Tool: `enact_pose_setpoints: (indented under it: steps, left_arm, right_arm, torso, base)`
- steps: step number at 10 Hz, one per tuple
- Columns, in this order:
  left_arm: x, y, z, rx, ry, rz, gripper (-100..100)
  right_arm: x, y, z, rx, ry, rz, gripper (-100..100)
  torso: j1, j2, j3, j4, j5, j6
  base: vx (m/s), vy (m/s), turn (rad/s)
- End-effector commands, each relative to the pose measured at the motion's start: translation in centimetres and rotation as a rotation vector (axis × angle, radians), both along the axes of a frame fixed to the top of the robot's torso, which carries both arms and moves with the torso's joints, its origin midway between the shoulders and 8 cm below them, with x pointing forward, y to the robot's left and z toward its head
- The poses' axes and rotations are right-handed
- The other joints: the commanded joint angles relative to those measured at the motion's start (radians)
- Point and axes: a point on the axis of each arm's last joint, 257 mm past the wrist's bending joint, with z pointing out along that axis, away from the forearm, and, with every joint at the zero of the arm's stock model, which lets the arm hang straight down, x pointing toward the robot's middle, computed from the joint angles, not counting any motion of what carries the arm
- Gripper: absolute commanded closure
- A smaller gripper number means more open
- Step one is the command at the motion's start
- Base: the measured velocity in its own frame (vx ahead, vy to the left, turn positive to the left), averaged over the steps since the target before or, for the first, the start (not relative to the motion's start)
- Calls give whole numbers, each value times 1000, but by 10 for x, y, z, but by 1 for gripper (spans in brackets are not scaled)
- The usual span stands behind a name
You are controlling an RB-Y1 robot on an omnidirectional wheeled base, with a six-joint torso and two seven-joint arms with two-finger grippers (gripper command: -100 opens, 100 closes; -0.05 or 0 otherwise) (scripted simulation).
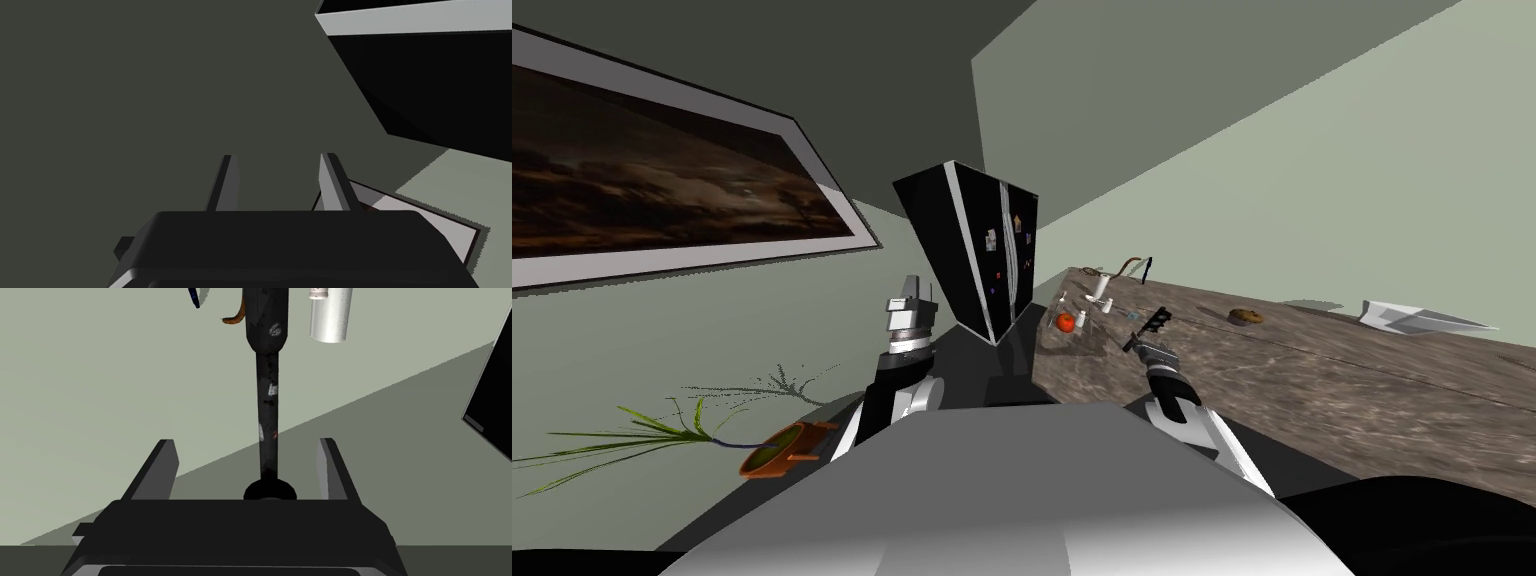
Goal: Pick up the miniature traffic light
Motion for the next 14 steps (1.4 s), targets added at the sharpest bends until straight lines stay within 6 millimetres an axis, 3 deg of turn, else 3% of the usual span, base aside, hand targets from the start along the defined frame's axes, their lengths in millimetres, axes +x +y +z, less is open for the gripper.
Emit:
enact_pose_setpoints:
  steps: [1, 3, 4, 5, 6, 10, 12, 14]
  left_arm:
    - [0, 0, 0, 0, 0, 0, 0]
    - [0, 0, 0, 0, 0, 0, 0]
    - [0, 0, 0, 0, 0, 0, 0]
    - [0, 0, 0, 0, 0, 0, 0]
    - [0, 0, 0, 0, 0, 0, 0]
    - [0, 0, 0, 0, 0, 0, 0]
    - [0, 0, 0, 0, 0, 0, 0]
    - [0, 0, 0, 0, 0, 0, 0]
  right_arm:
    - [-5, -9, -5, -3, 6, -31, -100]
    - [-6, -10, -6, -1, 7, -36, -100]
    - [-6, -10, -6, -2, 8, -37, 0]
    - [-6, -10, -6, -2, 8, -37, -100]
    - [-6, -10, -6, -2, 8, -37, 100]
    - [-6, -10, -6, -2, 8, -37, 100]
    - [-15, -21, 3, -11, 0, -82, -100]
    - [-27, -33, 12, -19, -8, -130, -100]
  torso:
    - [0, 0, 0, 0, 0, 0]
    - [1, 0, 0, 0, 0, 0]
    - [-4, 4, 2, 1, 0, 0]
    - [-6, 6, 3, 1, -1, 0]
    - [-7, 7, 4, 1, -1, 0]
    - [-8, 7, 4, 1, -2, 0]
    - [-8, 7, 4, 1, -2, 0]
    - [-1, 0, 0, 0, 0, 0]
  base:
    - [133, 140, -187]
    - [65, 82, -87]
    - [8, 11, 4]
    - [0, 0, 0]
    - [0, 0, 0]
    - [0, 0, 0]
    - [47, 27, -69]
    - [140, 115, -113]
